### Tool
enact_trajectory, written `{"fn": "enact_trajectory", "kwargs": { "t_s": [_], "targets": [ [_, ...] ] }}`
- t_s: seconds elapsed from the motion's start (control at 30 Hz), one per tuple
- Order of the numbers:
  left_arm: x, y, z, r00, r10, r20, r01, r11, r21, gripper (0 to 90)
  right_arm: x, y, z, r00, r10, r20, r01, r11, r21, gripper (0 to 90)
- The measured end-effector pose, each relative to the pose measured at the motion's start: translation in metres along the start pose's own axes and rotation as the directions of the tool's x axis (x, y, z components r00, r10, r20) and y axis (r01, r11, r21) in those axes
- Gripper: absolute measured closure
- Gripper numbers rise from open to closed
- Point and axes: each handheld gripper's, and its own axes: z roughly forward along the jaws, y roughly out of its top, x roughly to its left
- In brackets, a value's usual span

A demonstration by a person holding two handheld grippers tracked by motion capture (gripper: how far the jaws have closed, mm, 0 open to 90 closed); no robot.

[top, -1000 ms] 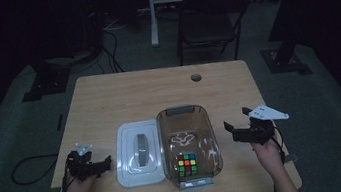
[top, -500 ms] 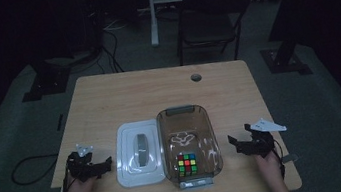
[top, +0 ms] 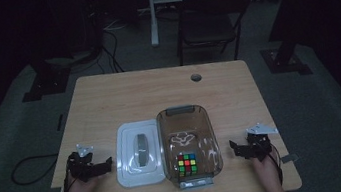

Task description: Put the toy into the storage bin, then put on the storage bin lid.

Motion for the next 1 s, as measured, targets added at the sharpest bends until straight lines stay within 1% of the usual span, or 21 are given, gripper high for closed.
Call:
{"fn": "enact_trajectory", "kwargs": {
  "t_s": [0.17,0.2,0.23,0.27,0.3,0.5,0.57,0.6,0.67,0.77,0.8,0.83,0.9,0.93,0.97,1.0],
  "targets": [
    [0.000,0.000,0.000,1.0000,0.000,0.000,0.000,1.0000,-0.001,0.6,0.000,0.001,0.003,0.9999,0.011,-0.005,-0.011,0.999,0.048,13.0],
    [0.000,0.000,0.000,1.0000,0.000,0.000,0.000,1.0000,-0.001,0.6,0.000,0.001,0.003,0.9999,0.011,-0.005,-0.011,0.999,0.048,13.0],
    [0.000,0.000,0.000,1.0000,0.002,0.003,-0.002,1.0000,-0.001,0.6,0.000,0.001,0.004,1.0000,0.010,-0.001,-0.010,0.999,0.051,13.0],
    [0.000,0.000,0.000,1.0000,0.003,0.004,-0.003,1.0000,-0.001,0.7,0.001,0.001,0.004,0.9999,-0.001,0.015,0.000,0.998,0.059,12.9],
    [0.000,0.000,0.000,1.0000,0.003,0.005,-0.003,1.0000,-0.001,0.7,0.002,0.001,0.005,0.9998,-0.009,0.020,0.008,0.998,0.061,12.6],
    [0.000,0.000,-0.001,0.9999,0.008,0.009,-0.008,1.0000,0.004,0.8,0.002,0.001,0.005,0.9998,-0.007,0.021,0.005,0.998,0.062,12.5],
    [0.000,0.000,-0.002,1.0000,0.001,0.006,-0.001,1.0000,0.008,1.7,0.002,0.001,0.005,0.9998,-0.007,0.021,0.005,0.998,0.062,12.5],
    [-0.001,0.001,-0.003,0.9999,-0.004,0.015,0.004,0.9999,0.011,1.8,0.002,0.001,0.005,0.9998,-0.007,0.021,0.006,0.998,0.061,12.4],
    [-0.002,0.003,-0.006,0.9998,-0.012,0.017,0.012,0.9999,0.002,1.8,0.002,0.001,0.005,0.9998,-0.006,0.021,0.005,0.998,0.061,12.4],
    [-0.006,0.009,-0.015,0.9990,-0.014,0.042,0.015,0.9996,-0.025,1.8,0.002,0.001,0.005,0.9998,-0.006,0.021,0.005,0.998,0.062,12.4],
    [-0.006,0.009,-0.015,0.9990,-0.014,0.042,0.015,0.9996,-0.025,1.8,0.002,0.001,0.005,0.9998,-0.006,0.021,0.005,0.998,0.062,12.4],
    [-0.011,0.013,-0.019,0.9976,-0.004,0.069,0.006,0.9996,-0.027,1.8,0.002,0.002,0.005,0.9998,-0.005,0.022,0.003,0.998,0.062,12.4],
    [-0.018,0.016,-0.021,0.9954,0.009,0.095,-0.007,0.9997,-0.024,1.8,0.002,0.002,0.005,0.9997,-0.004,0.023,0.003,0.998,0.062,12.4],
    [-0.018,0.016,-0.021,0.9954,0.009,0.095,-0.007,0.9997,-0.024,1.8,0.002,0.002,0.005,0.9997,-0.004,0.023,0.003,0.998,0.062,12.4],
    [-0.025,0.019,-0.022,0.9933,0.020,0.114,-0.018,0.9996,-0.022,1.8,0.002,0.002,0.005,0.9997,-0.004,0.024,0.002,0.998,0.062,12.4],
    [-0.028,0.020,-0.022,0.9910,0.026,0.131,-0.023,0.9995,-0.023,1.8,0.002,0.002,0.005,0.9997,-0.004,0.024,0.002,0.998,0.062,12.4]
  ]
}}
